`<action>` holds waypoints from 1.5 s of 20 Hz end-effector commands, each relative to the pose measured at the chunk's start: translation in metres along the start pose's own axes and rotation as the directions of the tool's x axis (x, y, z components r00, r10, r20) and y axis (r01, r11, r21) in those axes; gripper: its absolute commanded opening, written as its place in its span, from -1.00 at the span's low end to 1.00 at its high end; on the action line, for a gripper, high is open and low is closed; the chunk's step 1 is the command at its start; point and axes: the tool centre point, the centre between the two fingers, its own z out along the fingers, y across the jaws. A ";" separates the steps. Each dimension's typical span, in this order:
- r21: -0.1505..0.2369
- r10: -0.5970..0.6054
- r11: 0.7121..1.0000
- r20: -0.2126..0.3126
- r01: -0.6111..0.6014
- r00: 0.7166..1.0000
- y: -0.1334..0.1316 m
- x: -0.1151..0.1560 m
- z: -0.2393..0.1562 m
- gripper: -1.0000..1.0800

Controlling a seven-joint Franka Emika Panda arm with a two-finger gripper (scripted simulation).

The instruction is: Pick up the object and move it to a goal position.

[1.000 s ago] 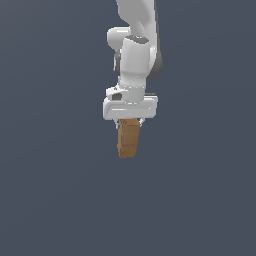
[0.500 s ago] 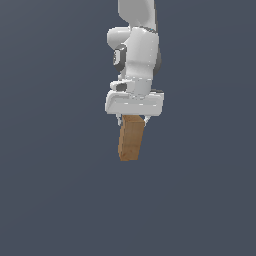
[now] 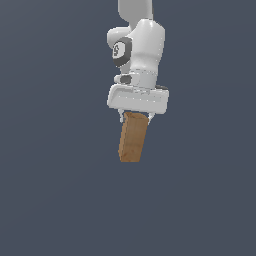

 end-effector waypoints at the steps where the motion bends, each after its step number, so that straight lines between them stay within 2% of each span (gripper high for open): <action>1: -0.013 0.008 1.000 -0.033 -0.009 0.999 0.001 0.010 -0.008 -1.00; 17: -0.092 0.036 0.994 -0.166 -0.052 0.985 0.000 0.041 -0.036 -1.00; 30: -0.163 0.053 0.981 -0.297 -0.105 0.953 -0.002 0.068 -0.067 -1.00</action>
